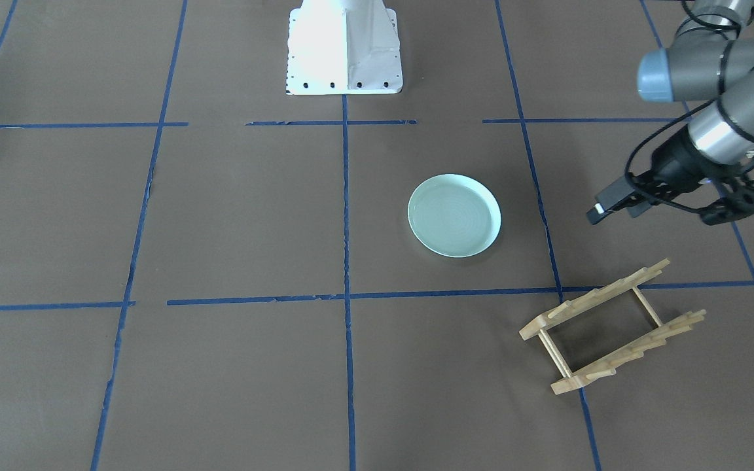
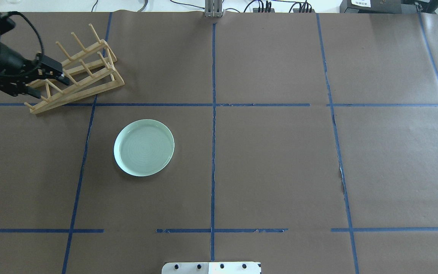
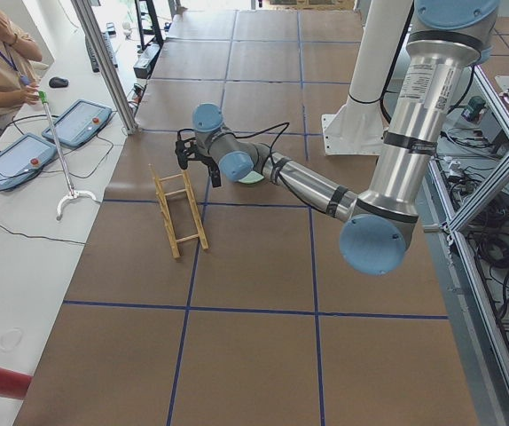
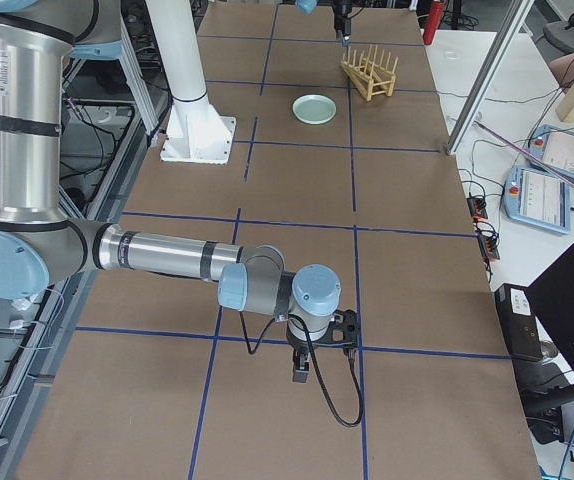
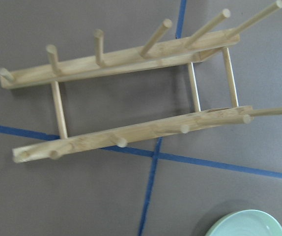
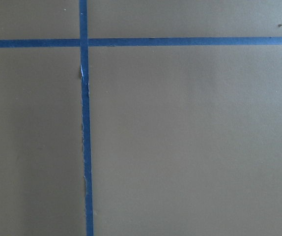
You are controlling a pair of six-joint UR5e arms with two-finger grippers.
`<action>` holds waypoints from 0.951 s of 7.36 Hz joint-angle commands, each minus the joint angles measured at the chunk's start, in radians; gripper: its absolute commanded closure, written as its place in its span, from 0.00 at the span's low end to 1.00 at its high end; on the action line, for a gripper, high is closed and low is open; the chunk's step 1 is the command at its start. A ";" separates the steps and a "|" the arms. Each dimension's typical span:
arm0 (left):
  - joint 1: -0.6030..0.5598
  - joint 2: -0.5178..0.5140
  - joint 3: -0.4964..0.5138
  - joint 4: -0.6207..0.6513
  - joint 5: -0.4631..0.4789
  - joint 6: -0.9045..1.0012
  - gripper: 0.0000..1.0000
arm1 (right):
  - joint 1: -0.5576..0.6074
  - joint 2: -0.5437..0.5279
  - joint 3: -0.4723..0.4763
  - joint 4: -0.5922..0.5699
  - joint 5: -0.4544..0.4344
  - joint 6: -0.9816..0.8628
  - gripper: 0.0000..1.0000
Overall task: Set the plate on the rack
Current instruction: 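Move the left gripper past the rack down to the pale green plate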
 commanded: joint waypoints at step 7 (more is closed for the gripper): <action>0.411 -0.469 0.340 0.344 0.416 -0.192 0.07 | 0.000 0.000 0.000 0.001 0.000 0.000 0.00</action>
